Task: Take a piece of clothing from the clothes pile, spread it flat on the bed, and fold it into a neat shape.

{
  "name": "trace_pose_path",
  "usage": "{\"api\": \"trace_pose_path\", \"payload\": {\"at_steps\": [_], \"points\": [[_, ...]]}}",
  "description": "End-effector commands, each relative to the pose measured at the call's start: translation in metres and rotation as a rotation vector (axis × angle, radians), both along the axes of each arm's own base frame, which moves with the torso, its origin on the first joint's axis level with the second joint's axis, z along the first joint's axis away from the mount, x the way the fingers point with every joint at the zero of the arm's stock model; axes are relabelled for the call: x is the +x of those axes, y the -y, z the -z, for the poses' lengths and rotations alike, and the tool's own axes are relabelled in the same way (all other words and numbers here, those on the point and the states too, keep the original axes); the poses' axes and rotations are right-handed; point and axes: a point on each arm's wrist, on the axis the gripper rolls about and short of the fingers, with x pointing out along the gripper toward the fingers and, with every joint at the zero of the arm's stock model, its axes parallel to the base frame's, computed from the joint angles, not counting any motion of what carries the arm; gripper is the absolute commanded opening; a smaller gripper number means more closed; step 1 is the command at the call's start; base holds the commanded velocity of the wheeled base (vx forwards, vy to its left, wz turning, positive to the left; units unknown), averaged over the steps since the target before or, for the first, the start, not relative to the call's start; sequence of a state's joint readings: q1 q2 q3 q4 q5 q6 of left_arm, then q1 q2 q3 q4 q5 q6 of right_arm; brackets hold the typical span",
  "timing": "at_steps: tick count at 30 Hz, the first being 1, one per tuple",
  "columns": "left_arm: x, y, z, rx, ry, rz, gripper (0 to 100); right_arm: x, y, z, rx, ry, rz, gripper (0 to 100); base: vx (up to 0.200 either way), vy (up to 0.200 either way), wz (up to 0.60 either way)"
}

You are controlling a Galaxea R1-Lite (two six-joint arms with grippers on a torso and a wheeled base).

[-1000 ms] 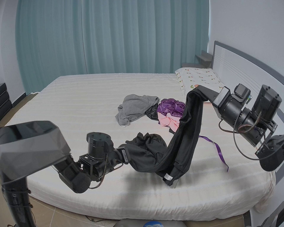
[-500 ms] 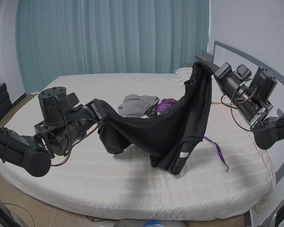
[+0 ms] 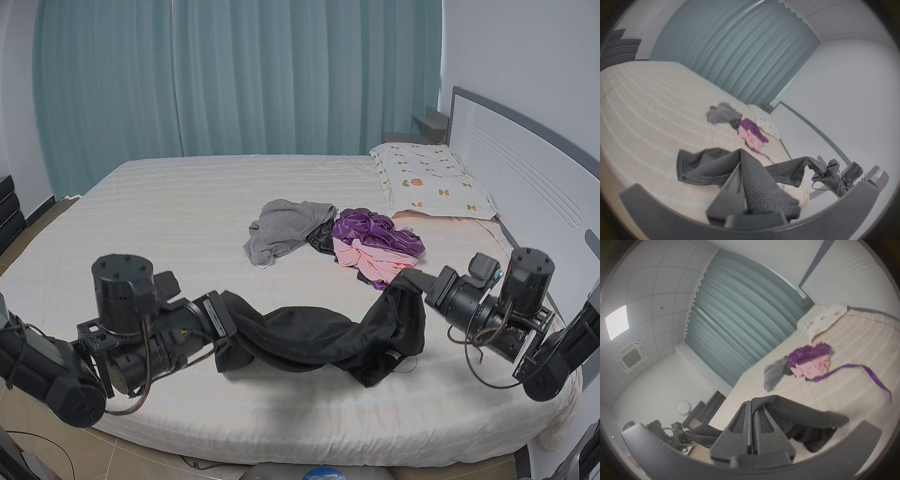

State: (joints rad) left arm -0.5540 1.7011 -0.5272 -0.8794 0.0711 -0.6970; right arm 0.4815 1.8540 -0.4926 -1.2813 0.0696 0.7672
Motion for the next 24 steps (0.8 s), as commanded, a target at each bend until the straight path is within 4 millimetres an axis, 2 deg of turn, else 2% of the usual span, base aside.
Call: {"api": "trace_pose_path", "payload": {"at_steps": [1, 4, 9, 15, 24], "points": [[-0.015, 0.001, 0.028, 0.050, -0.108, 0.043, 0, -0.008, -0.011, 0.035, -0.053, -0.114, -0.043, 0, 0.000, 0.000, 0.00], [-0.021, -0.003, 0.045, 0.099, -0.164, 0.035, 0, -0.010, -0.010, 0.041, -0.055, -0.141, -0.038, 0, 0.000, 0.000, 0.00], [-0.023, -0.003, 0.046, 0.080, -0.164, 0.040, 0, -0.020, -0.009, 0.042, -0.012, -0.160, -0.040, 0, 0.000, 0.000, 0.00], [-0.015, -0.001, 0.064, 0.107, -0.207, 0.022, 0, -0.030, -0.003, 0.047, -0.002, -0.141, -0.028, 0, 0.000, 0.000, 0.00], [-0.015, 0.000, 0.060, -0.010, -0.214, -0.008, 0, -0.032, -0.001, 0.049, 0.008, -0.136, -0.026, 0, 0.000, 0.000, 0.00]]}}
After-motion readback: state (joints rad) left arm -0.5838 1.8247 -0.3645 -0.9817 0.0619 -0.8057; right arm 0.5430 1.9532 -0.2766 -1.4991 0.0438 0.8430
